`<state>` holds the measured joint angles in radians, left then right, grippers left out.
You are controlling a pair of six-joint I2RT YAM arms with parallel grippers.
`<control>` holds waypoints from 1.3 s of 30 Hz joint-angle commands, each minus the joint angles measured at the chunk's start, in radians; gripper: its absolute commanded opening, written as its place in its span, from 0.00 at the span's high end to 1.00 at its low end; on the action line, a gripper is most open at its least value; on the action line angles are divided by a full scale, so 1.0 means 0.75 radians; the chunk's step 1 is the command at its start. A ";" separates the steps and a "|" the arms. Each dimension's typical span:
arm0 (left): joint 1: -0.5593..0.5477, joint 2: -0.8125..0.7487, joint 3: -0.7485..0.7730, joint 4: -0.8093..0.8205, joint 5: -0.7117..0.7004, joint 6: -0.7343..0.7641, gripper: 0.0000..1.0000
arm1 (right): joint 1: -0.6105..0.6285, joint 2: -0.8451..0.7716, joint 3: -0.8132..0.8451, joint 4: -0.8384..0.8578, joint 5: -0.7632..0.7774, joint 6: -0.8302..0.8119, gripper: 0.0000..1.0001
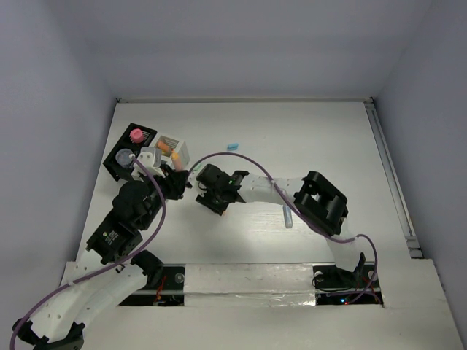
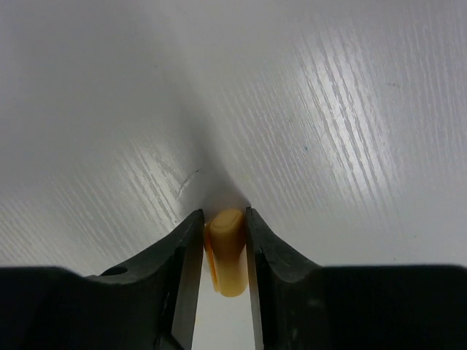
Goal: Sort the stationery into containers
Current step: Pick up the pen cap from the center of the board, then close the pen cap on the pen.
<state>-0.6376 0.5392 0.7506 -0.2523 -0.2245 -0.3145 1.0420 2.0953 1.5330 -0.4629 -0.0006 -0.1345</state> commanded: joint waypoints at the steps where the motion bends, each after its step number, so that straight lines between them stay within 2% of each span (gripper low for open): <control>1: -0.003 -0.001 0.016 0.048 0.009 0.018 1.00 | 0.022 0.031 0.067 -0.068 0.068 -0.009 0.69; 5: -0.003 0.003 0.016 0.050 0.011 0.018 1.00 | 0.022 0.031 0.077 -0.103 0.099 0.001 0.70; 10: -0.003 0.003 0.014 0.056 0.021 0.010 1.00 | 0.022 -0.012 0.059 -0.054 0.107 0.064 0.98; 13: -0.003 0.001 0.008 0.062 0.046 -0.004 1.00 | 0.010 -0.085 0.018 0.020 0.113 0.105 1.00; 16: -0.003 -0.003 -0.003 0.093 0.099 -0.028 1.00 | -0.072 -0.249 -0.086 0.167 0.046 0.195 1.00; 21: -0.003 0.023 -0.027 0.199 0.209 -0.080 1.00 | -0.256 -0.602 -0.339 0.496 -0.181 0.426 1.00; 24: -0.003 0.032 -0.076 0.305 0.368 -0.125 1.00 | -0.350 -0.738 -0.436 0.747 -0.338 0.549 1.00; 28: -0.003 0.048 -0.178 0.612 0.638 -0.219 1.00 | -0.452 -0.944 -0.606 1.116 -0.551 0.766 1.00; 29: -0.003 0.054 -0.185 0.651 0.673 -0.235 1.00 | -0.469 -0.965 -0.622 1.250 -0.572 0.807 1.00; 33: -0.003 0.117 -0.221 0.870 0.829 -0.323 1.00 | -0.526 -0.996 -0.647 1.525 -0.698 1.042 1.00; 39: -0.003 0.218 -0.268 1.095 1.019 -0.415 1.00 | -0.565 -0.892 -0.637 1.909 -0.856 1.363 1.00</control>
<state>-0.6376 0.6800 0.5629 0.3630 0.4183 -0.5671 0.6315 1.3857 1.0481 0.7048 -0.5373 0.6941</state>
